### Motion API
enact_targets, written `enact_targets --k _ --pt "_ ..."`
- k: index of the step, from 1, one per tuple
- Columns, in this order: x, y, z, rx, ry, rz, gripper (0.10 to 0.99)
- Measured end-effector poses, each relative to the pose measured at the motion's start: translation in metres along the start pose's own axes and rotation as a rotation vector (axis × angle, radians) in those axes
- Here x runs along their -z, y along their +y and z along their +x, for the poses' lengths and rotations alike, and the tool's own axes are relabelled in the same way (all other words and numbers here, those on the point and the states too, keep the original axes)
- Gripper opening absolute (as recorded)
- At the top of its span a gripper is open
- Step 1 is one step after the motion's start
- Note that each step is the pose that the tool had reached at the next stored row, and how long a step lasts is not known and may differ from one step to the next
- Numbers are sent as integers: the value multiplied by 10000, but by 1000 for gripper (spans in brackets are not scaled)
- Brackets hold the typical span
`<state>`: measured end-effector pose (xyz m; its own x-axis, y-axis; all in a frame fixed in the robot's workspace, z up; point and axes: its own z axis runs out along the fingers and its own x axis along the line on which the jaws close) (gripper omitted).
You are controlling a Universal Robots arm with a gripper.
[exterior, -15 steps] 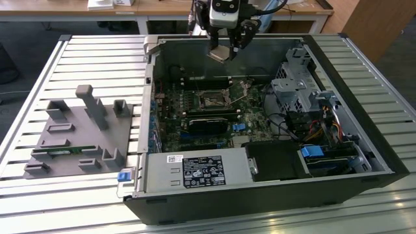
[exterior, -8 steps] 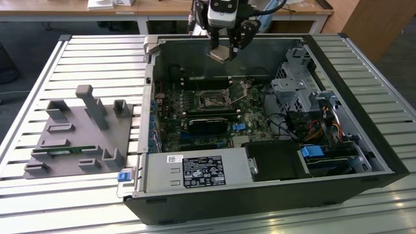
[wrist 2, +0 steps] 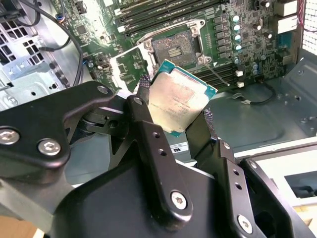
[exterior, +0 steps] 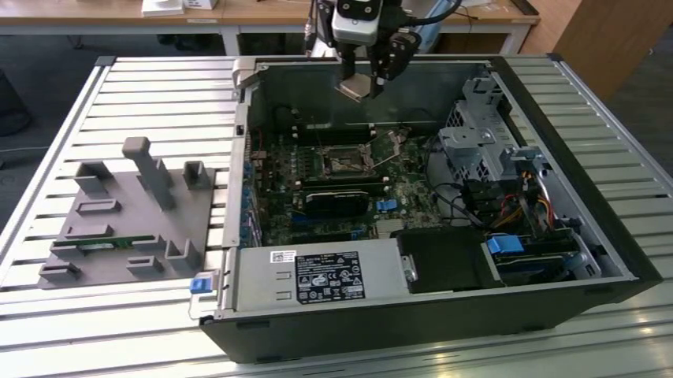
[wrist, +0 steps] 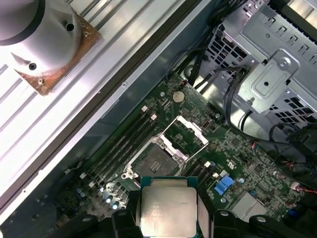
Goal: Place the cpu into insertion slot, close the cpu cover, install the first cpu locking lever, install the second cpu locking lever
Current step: 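Place the cpu into insertion slot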
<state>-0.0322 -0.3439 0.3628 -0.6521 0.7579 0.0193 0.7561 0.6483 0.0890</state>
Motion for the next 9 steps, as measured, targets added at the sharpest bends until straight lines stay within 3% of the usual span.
enact_targets --k 9 --pt "-1 0 0 -446 -40 -9 541"
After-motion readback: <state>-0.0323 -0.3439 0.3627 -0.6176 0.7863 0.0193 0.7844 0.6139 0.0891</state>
